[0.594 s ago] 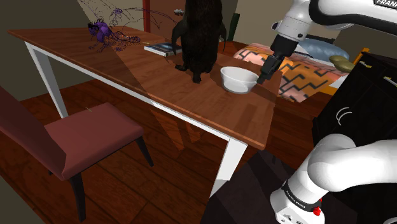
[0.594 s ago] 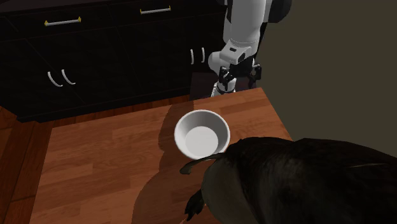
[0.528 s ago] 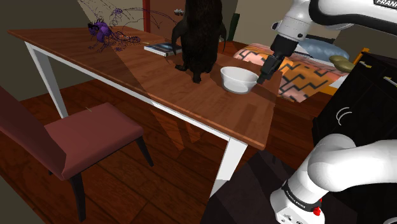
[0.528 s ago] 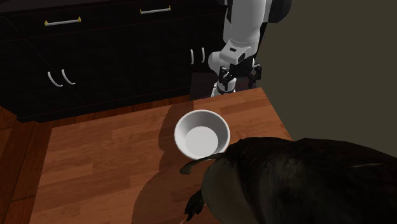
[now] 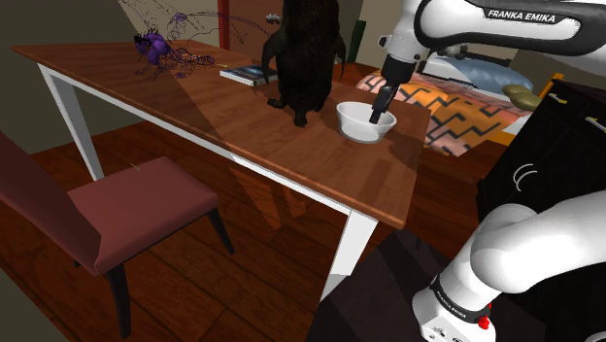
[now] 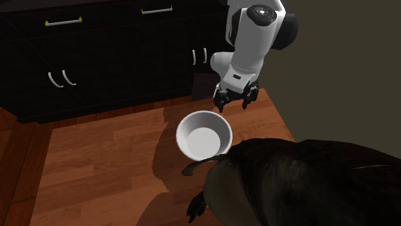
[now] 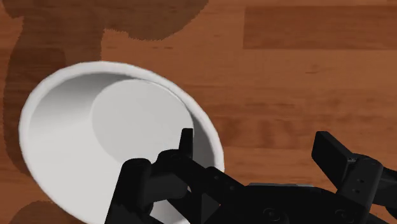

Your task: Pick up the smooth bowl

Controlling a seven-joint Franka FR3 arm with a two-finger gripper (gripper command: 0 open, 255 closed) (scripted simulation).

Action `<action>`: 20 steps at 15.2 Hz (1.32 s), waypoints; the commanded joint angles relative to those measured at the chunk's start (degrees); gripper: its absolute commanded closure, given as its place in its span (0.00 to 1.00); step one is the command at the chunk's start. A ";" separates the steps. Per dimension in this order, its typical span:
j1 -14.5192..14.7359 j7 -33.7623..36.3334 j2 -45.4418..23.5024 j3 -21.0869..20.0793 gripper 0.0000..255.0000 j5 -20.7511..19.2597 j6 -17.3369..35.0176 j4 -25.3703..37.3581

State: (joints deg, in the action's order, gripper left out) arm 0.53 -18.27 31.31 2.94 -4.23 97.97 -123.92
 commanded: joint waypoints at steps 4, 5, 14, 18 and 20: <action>0.55 -4.77 -9.07 -0.41 0.00 -4.49 3.21 5.98; 0.54 -4.68 -8.98 -0.39 0.00 -4.52 3.96 5.13; 0.48 -4.05 -8.66 -0.25 1.00 -4.77 8.94 -0.21; 0.49 -4.03 -8.60 -0.28 1.00 -4.76 8.87 -0.20; 0.49 -4.02 -8.61 -0.28 1.00 -4.76 8.86 -0.19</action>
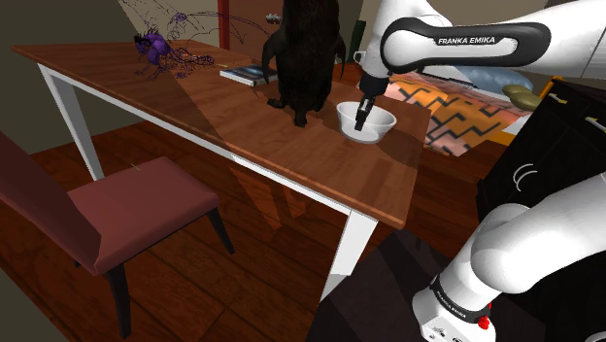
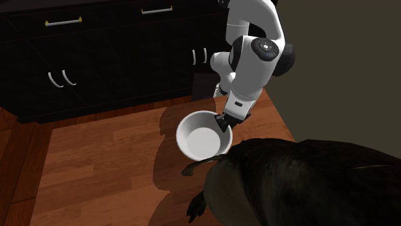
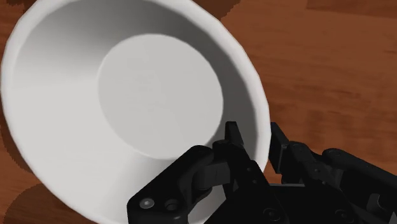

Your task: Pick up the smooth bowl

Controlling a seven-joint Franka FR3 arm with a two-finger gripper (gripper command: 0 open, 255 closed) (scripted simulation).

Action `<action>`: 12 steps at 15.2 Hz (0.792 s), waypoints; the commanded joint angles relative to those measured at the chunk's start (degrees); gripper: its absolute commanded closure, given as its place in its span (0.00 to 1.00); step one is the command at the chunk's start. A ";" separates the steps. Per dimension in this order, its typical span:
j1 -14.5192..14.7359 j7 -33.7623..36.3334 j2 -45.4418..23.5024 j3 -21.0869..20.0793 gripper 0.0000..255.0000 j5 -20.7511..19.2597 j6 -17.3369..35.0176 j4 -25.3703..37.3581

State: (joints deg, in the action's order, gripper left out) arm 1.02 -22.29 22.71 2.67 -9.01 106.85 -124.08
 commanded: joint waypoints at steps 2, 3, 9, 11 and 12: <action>0.01 -0.01 -0.02 0.00 1.00 0.02 -0.03 -0.01; -0.01 -0.03 -0.05 0.03 1.00 0.00 0.06 -0.06; 0.05 -0.60 -0.33 -0.11 1.00 0.24 -4.49 4.80; 0.06 -0.78 -0.52 -0.15 1.00 0.30 -6.00 6.51; 0.07 -0.88 -0.64 -0.17 1.00 0.33 -6.75 7.38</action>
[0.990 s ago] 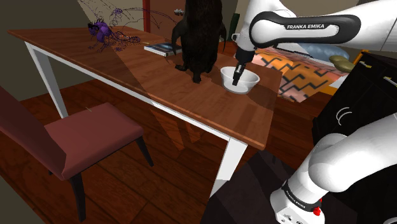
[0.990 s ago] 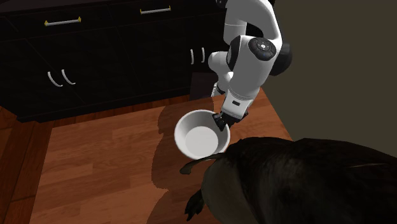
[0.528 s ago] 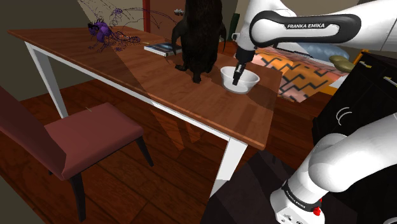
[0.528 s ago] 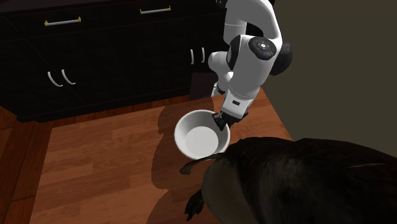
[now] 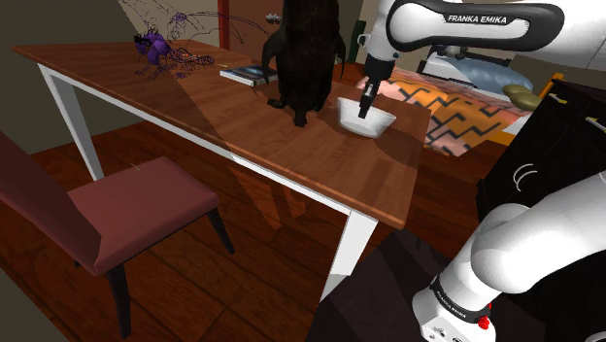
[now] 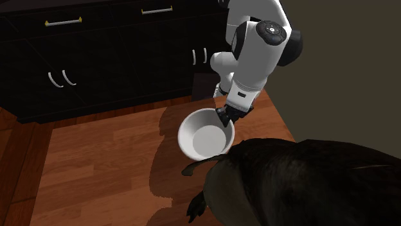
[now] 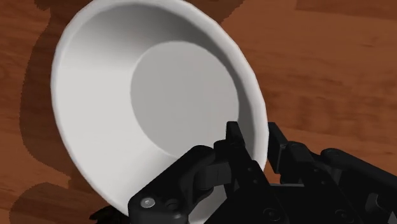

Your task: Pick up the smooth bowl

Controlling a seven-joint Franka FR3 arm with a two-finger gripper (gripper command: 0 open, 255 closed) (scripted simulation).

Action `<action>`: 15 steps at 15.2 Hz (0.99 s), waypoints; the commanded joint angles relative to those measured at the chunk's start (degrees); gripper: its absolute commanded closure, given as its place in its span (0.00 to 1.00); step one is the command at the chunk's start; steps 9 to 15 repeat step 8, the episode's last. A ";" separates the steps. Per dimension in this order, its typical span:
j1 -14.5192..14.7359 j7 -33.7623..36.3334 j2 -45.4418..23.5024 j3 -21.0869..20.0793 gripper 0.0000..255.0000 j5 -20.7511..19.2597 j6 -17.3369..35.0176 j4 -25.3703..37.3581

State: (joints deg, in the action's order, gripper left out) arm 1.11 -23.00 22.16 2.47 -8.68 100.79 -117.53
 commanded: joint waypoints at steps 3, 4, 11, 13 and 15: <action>-0.01 -0.45 -0.50 -0.03 1.00 0.09 -2.96 3.53; 0.00 -0.55 -0.67 -0.05 1.00 0.12 -3.72 4.45; 0.01 -0.75 -1.06 -0.10 1.00 0.18 -5.35 6.49; 0.01 -0.75 -1.06 -0.10 1.00 0.18 -5.35 6.49; 0.01 -0.75 -1.06 -0.10 1.00 0.18 -5.35 6.49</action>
